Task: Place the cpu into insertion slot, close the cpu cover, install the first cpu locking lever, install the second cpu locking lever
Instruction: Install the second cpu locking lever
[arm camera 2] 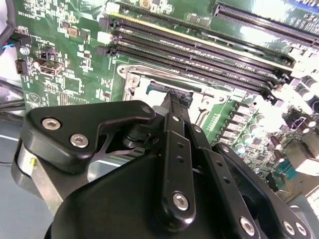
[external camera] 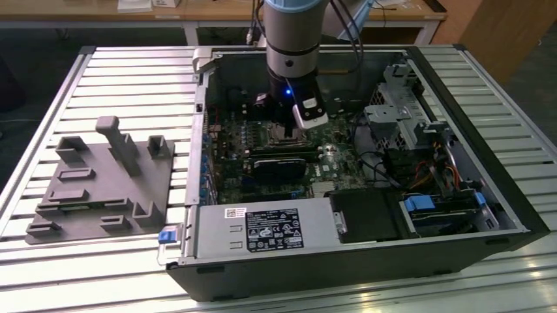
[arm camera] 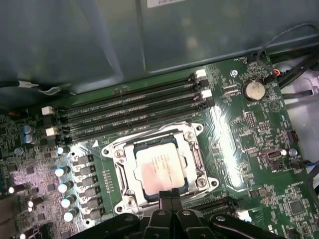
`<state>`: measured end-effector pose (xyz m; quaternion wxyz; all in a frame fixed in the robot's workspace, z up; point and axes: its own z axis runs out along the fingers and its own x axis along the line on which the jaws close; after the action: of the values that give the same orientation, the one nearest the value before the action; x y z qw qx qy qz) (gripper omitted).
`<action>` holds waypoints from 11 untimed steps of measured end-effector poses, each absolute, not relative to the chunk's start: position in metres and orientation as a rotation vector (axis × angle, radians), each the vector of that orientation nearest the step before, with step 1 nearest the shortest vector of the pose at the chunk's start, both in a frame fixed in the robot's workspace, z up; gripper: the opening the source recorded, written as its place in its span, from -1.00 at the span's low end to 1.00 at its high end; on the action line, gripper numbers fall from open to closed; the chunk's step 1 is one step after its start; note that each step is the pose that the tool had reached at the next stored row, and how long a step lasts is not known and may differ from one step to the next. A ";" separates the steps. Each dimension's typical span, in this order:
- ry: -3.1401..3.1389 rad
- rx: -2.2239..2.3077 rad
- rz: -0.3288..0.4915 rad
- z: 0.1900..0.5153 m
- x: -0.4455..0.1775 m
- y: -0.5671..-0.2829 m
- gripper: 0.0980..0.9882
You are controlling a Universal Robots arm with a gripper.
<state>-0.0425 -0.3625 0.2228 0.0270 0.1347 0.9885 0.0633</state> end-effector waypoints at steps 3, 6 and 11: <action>3.056 0.416 0.189 0.223 -0.042 -0.359 -0.98; 3.058 0.416 0.182 0.223 -0.041 -0.355 -0.98; 3.062 0.416 0.167 0.223 -0.040 -0.349 -0.98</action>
<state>-0.0401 -0.3491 0.2228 0.0234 0.1343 0.9892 0.0541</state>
